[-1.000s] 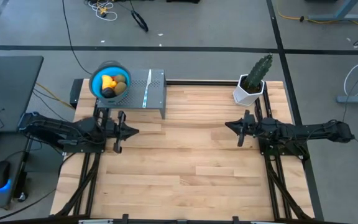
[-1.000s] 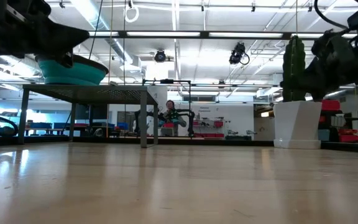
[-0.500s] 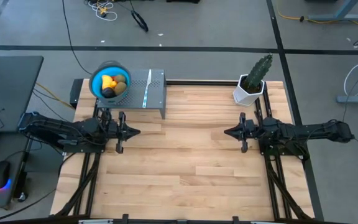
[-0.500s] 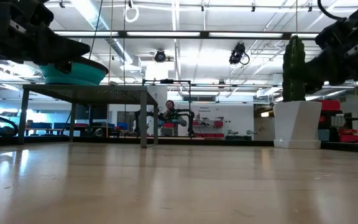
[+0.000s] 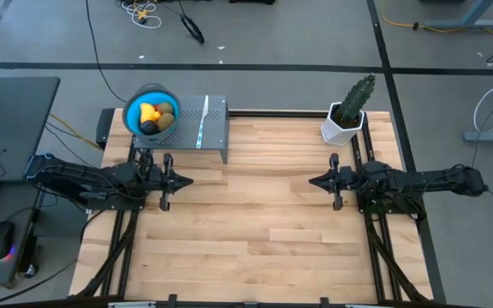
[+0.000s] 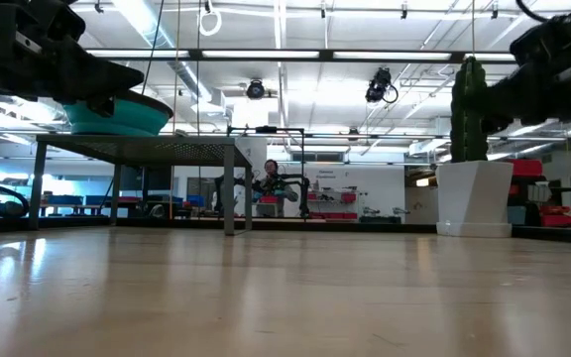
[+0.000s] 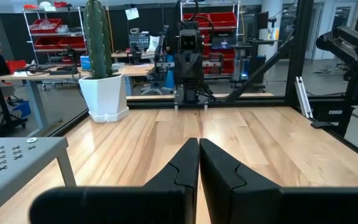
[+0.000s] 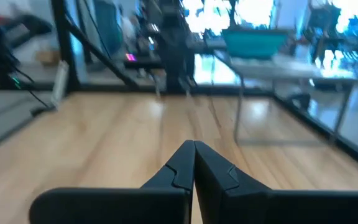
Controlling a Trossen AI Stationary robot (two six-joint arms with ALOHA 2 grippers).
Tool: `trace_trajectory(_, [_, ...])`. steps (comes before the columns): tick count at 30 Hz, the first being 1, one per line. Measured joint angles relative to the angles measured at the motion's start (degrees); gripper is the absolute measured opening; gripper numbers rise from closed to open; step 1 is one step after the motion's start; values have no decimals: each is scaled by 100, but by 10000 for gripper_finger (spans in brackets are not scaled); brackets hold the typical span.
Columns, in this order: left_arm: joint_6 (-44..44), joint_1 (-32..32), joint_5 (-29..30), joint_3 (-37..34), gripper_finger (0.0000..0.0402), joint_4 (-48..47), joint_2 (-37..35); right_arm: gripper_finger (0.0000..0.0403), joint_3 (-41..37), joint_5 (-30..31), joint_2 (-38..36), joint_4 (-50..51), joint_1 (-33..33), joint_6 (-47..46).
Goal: Pick & Place Fruit
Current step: Return to Home Position
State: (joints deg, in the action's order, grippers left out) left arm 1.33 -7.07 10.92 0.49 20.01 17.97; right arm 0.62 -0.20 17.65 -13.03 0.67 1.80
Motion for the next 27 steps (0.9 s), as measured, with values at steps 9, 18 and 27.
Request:
trace_trajectory(9, [-1,0,0,0,18,0,0,13,0,-351,-66,-830,-2,-79])
trace_trajectory(18, [-1,0,1,-2,18,2,1,13,0,275,-426,33,-2,-153])
trace_trajectory(27, [-3,0,2,-2,19,0,1,13,-1,912,-316,490,0,-437])
